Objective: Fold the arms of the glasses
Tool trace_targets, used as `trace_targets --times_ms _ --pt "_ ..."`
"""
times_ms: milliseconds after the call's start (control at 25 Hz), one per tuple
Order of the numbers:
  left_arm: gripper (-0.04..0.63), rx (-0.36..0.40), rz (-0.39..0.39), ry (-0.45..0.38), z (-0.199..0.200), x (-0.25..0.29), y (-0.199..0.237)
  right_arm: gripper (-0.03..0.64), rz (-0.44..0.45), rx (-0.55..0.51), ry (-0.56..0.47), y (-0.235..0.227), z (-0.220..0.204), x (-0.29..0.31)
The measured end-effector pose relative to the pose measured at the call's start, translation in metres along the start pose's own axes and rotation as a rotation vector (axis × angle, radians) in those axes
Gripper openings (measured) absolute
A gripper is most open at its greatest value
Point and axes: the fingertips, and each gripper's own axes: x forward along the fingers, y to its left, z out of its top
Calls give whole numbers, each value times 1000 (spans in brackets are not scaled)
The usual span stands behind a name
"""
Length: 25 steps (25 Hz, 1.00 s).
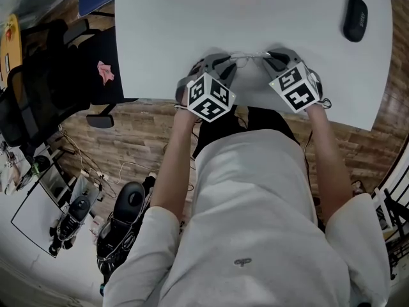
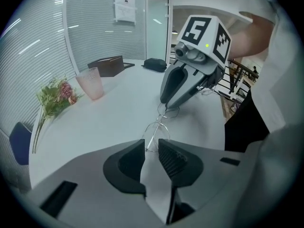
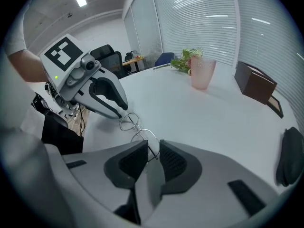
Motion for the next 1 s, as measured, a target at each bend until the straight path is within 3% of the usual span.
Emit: trace_targets --times_ms 600,1000 --pt "97 54 -61 -22 -33 -25 -9 100 -166 100 31 2 -10 -12" --pt "97 27 -91 -124 -26 -55 -8 98 -272 114 4 30 5 -29"
